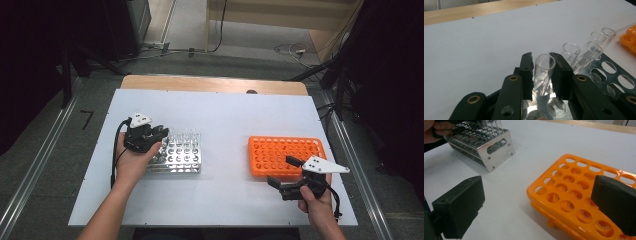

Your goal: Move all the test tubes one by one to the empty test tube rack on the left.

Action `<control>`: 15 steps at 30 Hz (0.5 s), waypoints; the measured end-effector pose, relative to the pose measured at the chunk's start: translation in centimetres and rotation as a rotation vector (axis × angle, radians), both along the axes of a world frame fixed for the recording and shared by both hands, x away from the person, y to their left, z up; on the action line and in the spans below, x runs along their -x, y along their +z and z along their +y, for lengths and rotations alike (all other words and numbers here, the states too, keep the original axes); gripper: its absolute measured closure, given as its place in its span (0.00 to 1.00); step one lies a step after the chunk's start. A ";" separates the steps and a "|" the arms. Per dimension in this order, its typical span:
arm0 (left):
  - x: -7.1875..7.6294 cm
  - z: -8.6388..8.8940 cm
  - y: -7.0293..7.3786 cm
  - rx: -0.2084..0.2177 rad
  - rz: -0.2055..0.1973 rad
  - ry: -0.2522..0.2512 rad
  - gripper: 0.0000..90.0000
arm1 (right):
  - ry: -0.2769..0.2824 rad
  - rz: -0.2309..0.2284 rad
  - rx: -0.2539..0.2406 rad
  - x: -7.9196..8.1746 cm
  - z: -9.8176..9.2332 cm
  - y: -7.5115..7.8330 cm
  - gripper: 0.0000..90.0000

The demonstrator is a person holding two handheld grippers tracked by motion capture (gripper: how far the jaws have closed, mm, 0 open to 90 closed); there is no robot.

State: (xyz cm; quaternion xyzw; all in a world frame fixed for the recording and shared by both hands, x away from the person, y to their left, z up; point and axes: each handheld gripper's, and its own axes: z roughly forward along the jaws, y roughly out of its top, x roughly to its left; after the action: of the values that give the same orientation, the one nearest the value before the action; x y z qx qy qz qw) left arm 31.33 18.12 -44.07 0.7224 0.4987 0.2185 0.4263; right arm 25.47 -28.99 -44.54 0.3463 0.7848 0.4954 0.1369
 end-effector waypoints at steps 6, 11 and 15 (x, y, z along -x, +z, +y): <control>0.0 0.1 0.2 -0.002 -0.007 0.023 0.73 | 0.002 -0.001 -0.002 -0.1 -0.1 0.0 0.00; 0.0 0.4 0.4 0.021 -0.010 0.053 0.63 | -0.007 0.001 -0.008 -0.3 -0.3 0.0 0.00; 0.1 0.6 0.5 0.024 -0.020 0.066 0.54 | -0.014 0.003 -0.011 -0.3 -0.6 0.0 0.00</control>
State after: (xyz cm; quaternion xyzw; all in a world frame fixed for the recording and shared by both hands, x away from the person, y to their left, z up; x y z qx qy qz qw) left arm 31.20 18.77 -43.52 0.6983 0.5204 0.2335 0.4324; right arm 25.76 -29.60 -44.56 0.3535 0.7798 0.4981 0.1372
